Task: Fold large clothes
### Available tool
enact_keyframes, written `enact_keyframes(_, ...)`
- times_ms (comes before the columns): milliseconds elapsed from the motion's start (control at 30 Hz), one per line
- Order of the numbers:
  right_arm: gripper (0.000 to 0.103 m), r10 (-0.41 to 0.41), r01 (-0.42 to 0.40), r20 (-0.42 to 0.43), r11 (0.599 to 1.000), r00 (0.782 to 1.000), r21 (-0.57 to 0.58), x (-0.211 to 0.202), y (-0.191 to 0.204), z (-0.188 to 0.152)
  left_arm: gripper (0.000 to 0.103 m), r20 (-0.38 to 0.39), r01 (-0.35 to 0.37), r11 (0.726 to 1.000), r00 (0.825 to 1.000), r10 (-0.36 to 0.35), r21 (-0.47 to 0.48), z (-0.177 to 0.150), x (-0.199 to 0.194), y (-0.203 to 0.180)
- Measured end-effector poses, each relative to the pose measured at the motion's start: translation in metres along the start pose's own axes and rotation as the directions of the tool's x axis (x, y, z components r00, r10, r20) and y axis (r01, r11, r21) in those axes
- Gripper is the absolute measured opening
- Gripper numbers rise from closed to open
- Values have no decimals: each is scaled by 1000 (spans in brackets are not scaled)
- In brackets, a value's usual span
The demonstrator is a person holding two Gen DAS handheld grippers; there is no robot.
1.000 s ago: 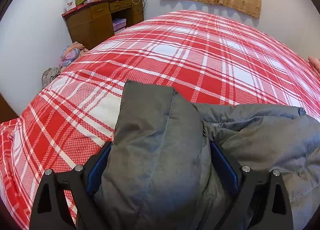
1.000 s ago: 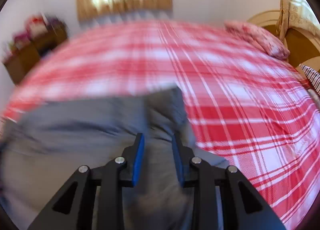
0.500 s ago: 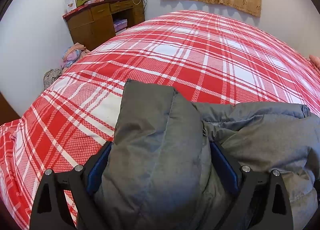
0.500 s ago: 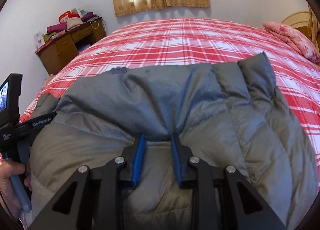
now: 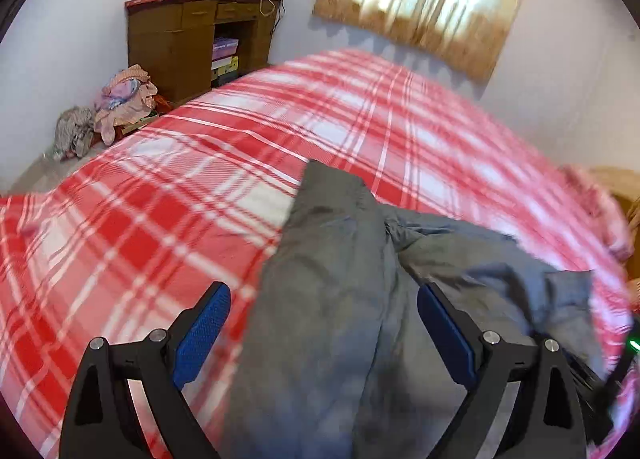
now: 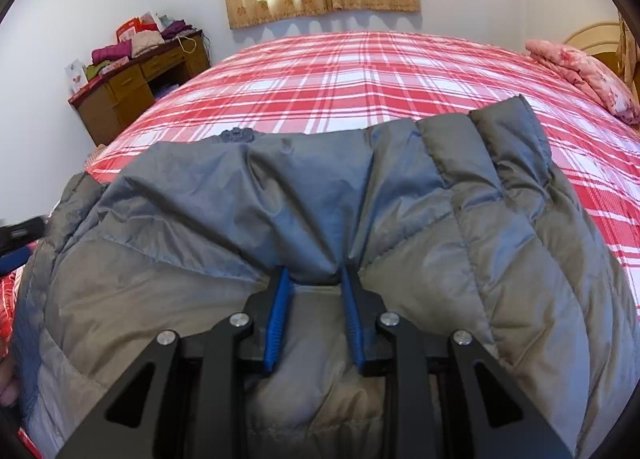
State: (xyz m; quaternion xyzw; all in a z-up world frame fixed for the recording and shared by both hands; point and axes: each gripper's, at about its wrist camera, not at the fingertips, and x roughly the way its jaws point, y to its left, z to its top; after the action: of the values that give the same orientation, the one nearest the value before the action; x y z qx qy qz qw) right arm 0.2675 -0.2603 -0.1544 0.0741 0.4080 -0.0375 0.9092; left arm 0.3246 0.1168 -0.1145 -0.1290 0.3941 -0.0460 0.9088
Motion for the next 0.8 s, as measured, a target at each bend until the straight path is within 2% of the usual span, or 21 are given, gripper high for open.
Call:
enact_keyframes(67,33,-16,16,4,1000,1000,-17,-17,8,2,95,17,5,1000,1000,-4,-11,-5,-19,11)
enact_keyframes(133,33,49,-48,62,999,997,-20,-46,19,-3,95,44,14,999,999,-12,-36,-16,-37,25)
enact_keyframes(233,33,117,-112,99,992,988,-55,-72,44,-15,95,38,36,994,999,-32,-106,-36,-44,37)
enact_keyframes(367,33,151,-146,56,985,987,-88,-59,73,-36,95,-14,83,983,996,-86,-164,-59,-33,36)
enact_keyframes(433,33,128,-124,36,989,991,-85,-42,75,-47,95,-38,92,979,994,-100,-181,-71,-27,31)
enact_keyframes(533,31,146,-143,56,989,988,-44,-31,66,-59,95,-66,115,966,989,-133,-229,-87,-18,31)
enact_keyframes(600,31,144,-141,51,989,988,-44,-31,65,-58,95,-31,97,974,994,-106,-202,-93,-23,26)
enact_keyframes(700,31,138,-135,44,989,990,-53,-30,68,-58,95,-29,95,980,994,-102,-174,-96,-22,16)
enact_keyframes(800,31,139,-137,42,989,989,-52,-29,68,-58,93,-8,194,957,980,-200,-218,-96,-23,12)
